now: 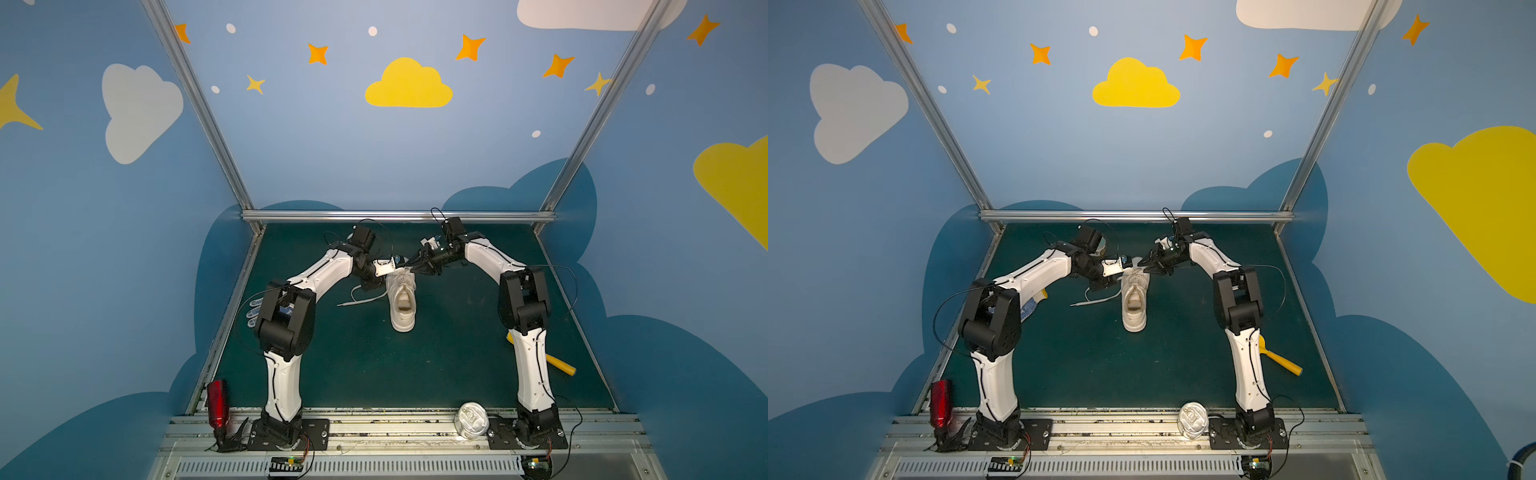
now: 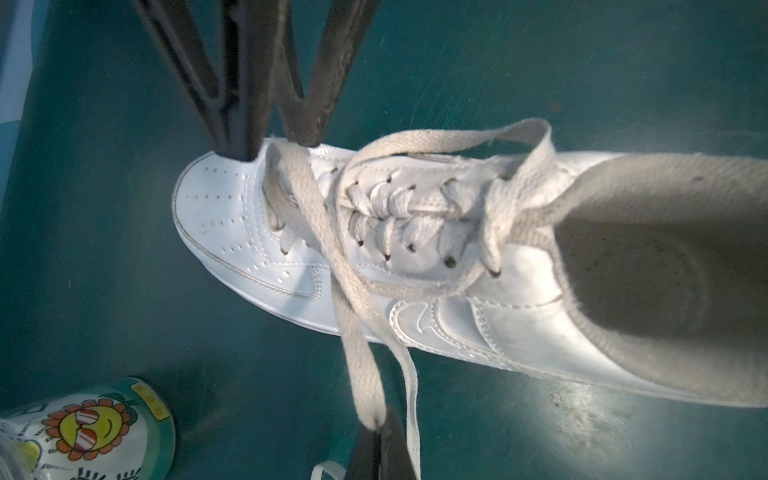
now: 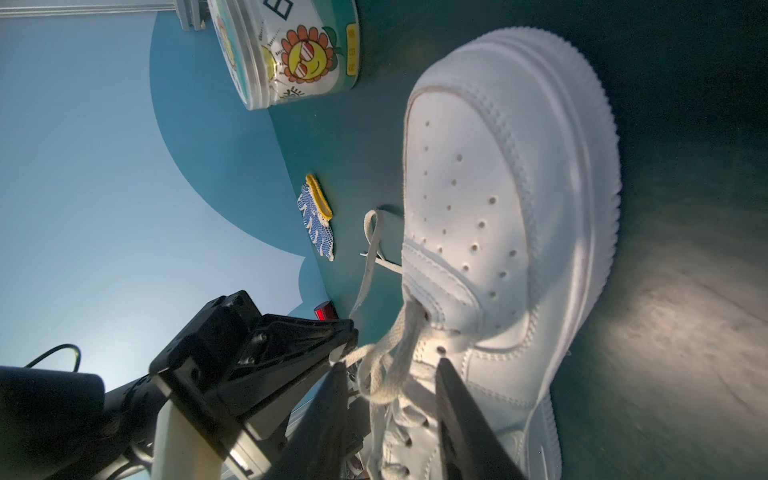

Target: Tie the shoes

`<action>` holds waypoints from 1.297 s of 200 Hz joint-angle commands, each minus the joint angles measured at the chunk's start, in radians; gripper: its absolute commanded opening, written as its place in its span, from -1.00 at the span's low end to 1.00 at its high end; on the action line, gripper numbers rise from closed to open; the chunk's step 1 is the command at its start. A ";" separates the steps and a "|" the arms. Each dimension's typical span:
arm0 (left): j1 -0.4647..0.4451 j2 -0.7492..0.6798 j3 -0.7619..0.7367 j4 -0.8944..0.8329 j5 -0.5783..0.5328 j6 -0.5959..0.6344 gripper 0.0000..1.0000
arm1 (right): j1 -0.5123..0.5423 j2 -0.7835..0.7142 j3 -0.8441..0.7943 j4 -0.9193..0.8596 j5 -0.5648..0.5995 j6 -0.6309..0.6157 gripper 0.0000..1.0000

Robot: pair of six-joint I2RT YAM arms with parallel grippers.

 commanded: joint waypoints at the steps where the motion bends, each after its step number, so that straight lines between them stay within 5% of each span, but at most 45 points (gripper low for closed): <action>1: -0.001 -0.022 -0.004 0.001 0.020 -0.003 -0.94 | 0.009 0.018 0.030 -0.018 -0.024 -0.008 -0.36; 38: 0.000 -0.025 -0.002 0.002 0.019 -0.004 -0.94 | 0.011 0.017 0.031 -0.021 -0.028 -0.014 -0.49; 92: -0.003 -0.033 -0.009 0.002 0.013 -0.002 -0.94 | 0.010 0.000 0.018 -0.007 -0.036 -0.011 -1.00; 259: -0.028 -0.142 -0.114 0.049 -0.034 0.027 -0.94 | -0.033 -0.031 -0.053 0.146 -0.002 0.061 -1.00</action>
